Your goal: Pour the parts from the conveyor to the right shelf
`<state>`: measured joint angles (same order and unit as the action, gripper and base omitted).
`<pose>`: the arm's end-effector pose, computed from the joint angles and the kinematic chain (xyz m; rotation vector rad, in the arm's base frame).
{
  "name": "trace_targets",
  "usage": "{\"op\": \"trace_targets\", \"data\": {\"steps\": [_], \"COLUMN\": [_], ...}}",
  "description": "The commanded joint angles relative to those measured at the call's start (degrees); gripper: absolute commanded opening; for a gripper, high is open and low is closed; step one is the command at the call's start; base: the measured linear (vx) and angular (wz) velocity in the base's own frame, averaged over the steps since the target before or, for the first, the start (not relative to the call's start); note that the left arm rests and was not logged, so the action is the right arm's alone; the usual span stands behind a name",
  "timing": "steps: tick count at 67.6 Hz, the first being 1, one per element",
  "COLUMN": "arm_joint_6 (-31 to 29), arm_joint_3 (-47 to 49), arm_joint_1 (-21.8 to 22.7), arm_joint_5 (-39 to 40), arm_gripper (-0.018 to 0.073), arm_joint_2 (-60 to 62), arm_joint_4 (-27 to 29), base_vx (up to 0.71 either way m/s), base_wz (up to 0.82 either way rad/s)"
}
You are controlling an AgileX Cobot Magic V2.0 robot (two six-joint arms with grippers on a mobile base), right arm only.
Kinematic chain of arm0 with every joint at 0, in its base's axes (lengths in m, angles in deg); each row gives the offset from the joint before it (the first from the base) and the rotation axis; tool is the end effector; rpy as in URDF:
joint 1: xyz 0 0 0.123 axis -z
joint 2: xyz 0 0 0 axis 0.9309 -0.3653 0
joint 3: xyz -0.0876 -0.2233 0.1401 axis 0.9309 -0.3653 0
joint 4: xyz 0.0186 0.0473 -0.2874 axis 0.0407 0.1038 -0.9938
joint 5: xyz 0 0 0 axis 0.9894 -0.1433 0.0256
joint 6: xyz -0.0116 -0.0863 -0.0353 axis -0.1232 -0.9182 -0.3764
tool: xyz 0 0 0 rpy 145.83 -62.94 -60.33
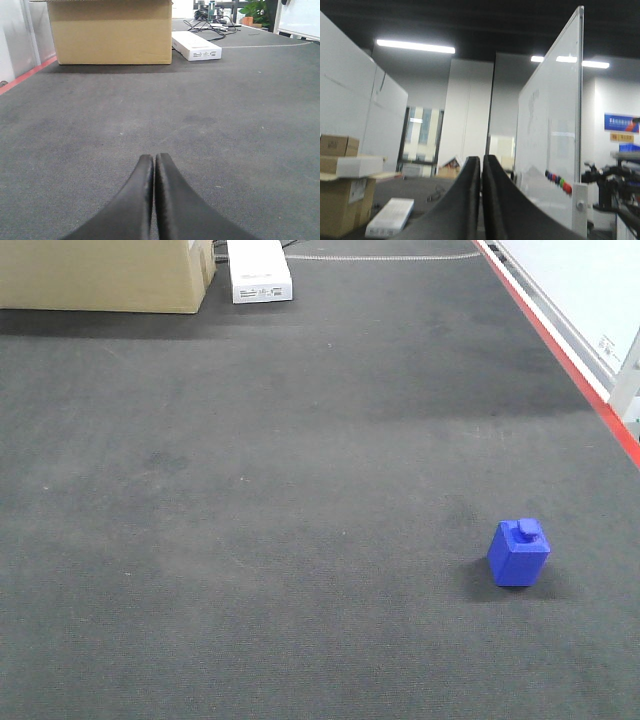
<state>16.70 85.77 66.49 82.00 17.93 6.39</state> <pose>0.0788 0.0044 0.3438 -0.1072 1.0784 -0.0793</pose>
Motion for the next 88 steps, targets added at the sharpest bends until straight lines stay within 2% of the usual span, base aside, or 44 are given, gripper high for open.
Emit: {"op": "trace_targets", "data": {"steps": [1,11,17,24,29,38,44,52,59,73,88], "arm_joint_6": [-0.23,-0.08,1.65,3.84,3.84,2.58,0.89,-0.05,-0.50,-0.44,-0.43], "arm_joint_3": [5.62,10.30,11.44,11.51,11.51,11.51,11.51,11.51,11.51,17.95,32.49], "arm_joint_1": [0.33,0.33,0.33,0.33,0.33,0.33,0.33,0.33,0.33,0.33,0.33], "arm_joint_5": [-3.72,-11.90,-14.47,-15.53,-16.35,-16.06,-14.87,-13.72,-16.35,-32.12,-47.03], "arm_gripper": [-0.0006,0.0007,0.0059,0.0203,0.0362,0.0610,0.0692,0.0704,0.0687,0.0652,0.0646], "arm_joint_2": [-6.11,-15.69,-20.19,-24.37,-26.16,-28.41,-29.33,-30.25,-31.08,-39.77,-54.70], "arm_joint_4": [-0.14,-0.14,1.44,5.43,7.62,7.25,6.87,7.20,7.20,7.25,7.48], "base_vx": [0.00,0.00,0.00,0.00,0.00,0.00,0.00,0.00,0.00,0.00,0.00], "base_wz": [0.00,0.00,0.00,0.00,0.00,0.00,0.00,0.00,0.00,0.00,0.00]}}
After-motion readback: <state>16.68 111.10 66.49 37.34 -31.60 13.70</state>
